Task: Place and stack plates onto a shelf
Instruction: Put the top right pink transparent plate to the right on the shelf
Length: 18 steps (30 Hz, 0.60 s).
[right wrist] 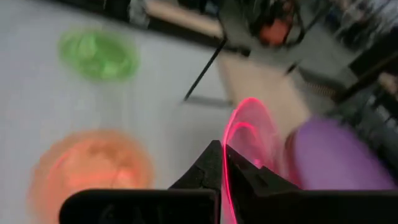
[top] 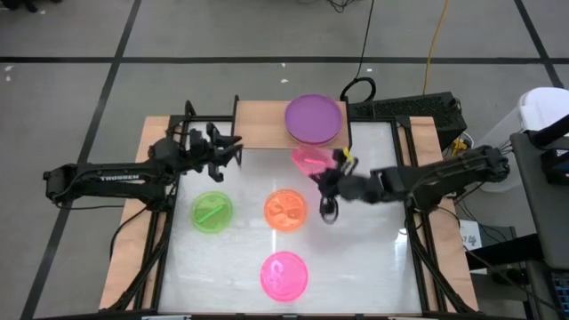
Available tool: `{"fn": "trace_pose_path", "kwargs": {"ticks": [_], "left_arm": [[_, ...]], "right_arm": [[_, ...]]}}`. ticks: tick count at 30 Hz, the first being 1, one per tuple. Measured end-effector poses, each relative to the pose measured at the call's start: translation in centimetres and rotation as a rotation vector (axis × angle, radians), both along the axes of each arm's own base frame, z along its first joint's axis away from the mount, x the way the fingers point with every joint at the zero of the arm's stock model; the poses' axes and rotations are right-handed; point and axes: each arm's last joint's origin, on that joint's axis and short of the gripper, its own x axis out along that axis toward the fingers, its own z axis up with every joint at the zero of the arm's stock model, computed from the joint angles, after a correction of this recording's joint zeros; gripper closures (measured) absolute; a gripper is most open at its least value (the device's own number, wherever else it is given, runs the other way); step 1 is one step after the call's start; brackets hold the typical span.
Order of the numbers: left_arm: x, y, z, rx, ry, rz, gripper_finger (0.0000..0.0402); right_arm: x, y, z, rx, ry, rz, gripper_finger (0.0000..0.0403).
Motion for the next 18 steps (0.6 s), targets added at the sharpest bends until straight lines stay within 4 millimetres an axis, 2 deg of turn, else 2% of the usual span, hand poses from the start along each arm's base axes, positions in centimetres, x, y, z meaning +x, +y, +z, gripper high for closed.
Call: {"fn": "trace_pose_path", "kwargs": {"ticks": [3,8,13,18], "left_arm": [[-0.5,0.2,1.3,0.019,-0.044,0.026,0.0268],[-0.9,0.8,3.3,0.001,0.056,0.067,0.0268],[-0.7,1.1,4.4,0.017,0.188,0.097,0.0268],[-0.8,1.1,5.0,0.044,0.192,0.140,0.0268]], "right_arm": [[1.3,-2.6,1.3,-0.010,-0.068,0.051,0.0403],[3.2,-5.9,2.3,-0.017,-0.063,0.070,0.0403],[4.6,-6.4,2.0,0.003,-0.044,0.155,0.0403],[5.6,-6.2,2.9,0.015,-0.075,0.237,0.0403]]}}
